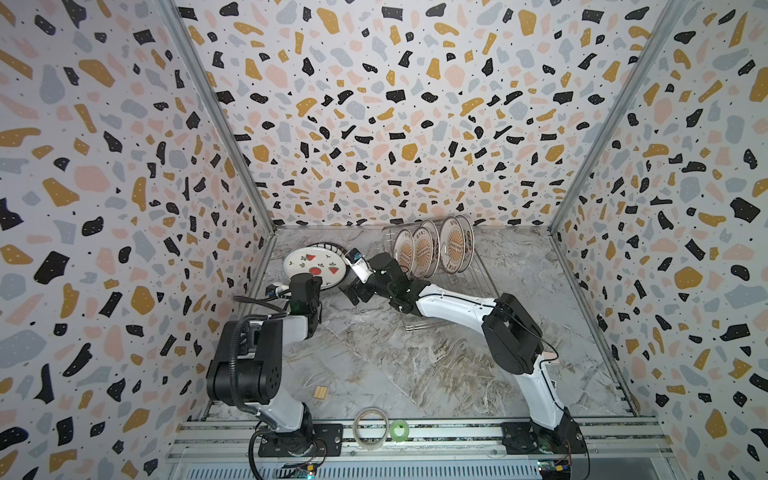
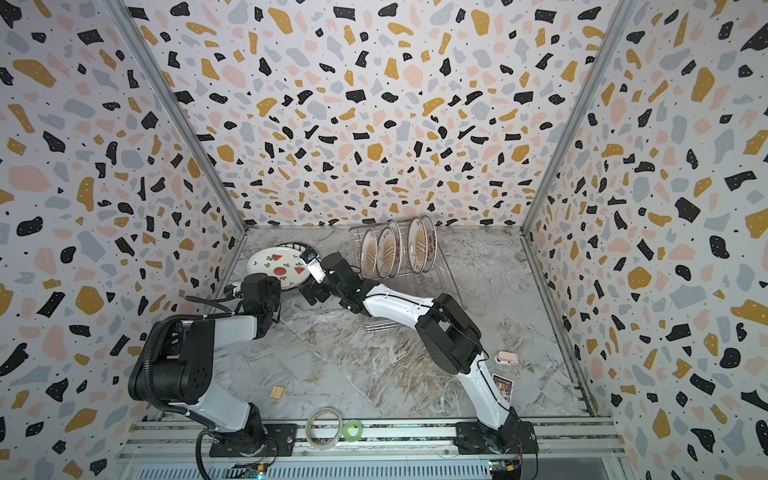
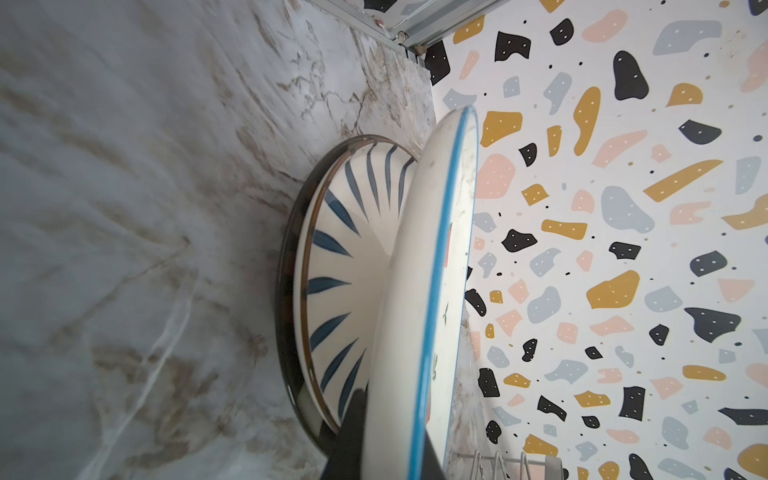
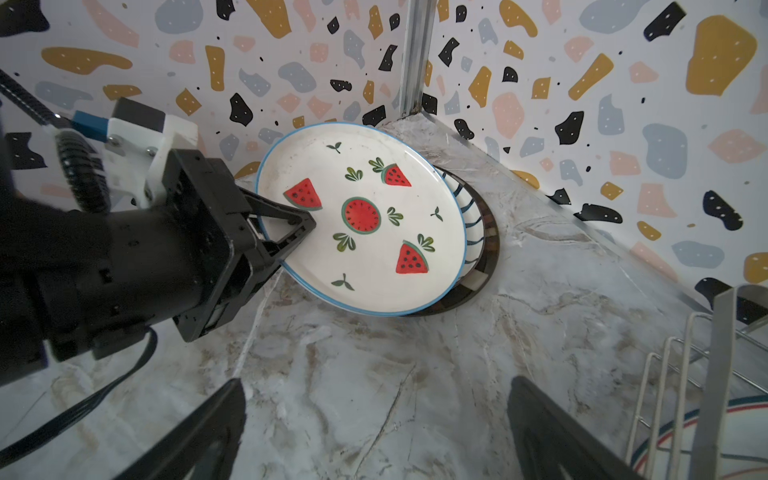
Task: Unload the plates from the dish rack
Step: 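Lower the watermelon plate onto the blue-striped plate stack with the left gripper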
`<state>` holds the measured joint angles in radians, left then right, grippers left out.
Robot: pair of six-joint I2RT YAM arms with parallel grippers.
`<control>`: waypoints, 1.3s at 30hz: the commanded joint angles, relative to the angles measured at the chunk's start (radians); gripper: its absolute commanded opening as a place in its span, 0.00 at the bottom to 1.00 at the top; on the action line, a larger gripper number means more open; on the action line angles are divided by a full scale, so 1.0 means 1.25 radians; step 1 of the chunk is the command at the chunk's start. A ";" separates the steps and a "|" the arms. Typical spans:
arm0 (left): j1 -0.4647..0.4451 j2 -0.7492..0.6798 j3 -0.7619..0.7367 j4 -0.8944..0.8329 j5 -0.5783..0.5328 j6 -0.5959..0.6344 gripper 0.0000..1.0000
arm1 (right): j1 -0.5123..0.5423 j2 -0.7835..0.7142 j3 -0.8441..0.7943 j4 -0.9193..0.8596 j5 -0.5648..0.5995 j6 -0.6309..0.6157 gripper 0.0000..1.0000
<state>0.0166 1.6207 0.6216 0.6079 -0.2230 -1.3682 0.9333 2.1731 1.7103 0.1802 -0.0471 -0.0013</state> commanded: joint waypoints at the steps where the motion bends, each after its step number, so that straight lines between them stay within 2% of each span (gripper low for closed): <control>1: 0.005 0.006 0.044 0.111 -0.013 0.014 0.00 | -0.004 -0.004 0.034 -0.030 0.016 0.012 0.99; 12: 0.006 0.065 0.089 0.077 -0.010 0.034 0.01 | -0.014 0.007 0.035 -0.024 0.017 0.020 0.99; 19: 0.007 0.077 0.073 0.088 -0.029 0.052 0.19 | -0.018 0.022 0.047 -0.031 0.014 0.026 0.99; 30: 0.006 0.075 0.068 0.061 -0.060 0.097 0.25 | -0.016 0.004 0.036 -0.034 0.025 0.018 0.99; 31: 0.006 0.075 0.064 0.064 -0.061 0.097 0.27 | -0.016 0.005 0.039 -0.036 0.024 0.016 0.99; 33: 0.006 0.072 0.063 0.063 -0.071 0.111 0.39 | -0.015 0.008 0.045 -0.040 0.027 0.012 0.99; 39: 0.006 0.084 0.061 0.067 -0.080 0.123 0.41 | -0.016 0.010 0.049 -0.048 0.042 0.009 0.99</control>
<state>0.0235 1.7222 0.6933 0.6292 -0.2966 -1.2510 0.9138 2.2002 1.7275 0.1329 -0.0143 0.0174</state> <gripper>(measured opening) 0.407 0.990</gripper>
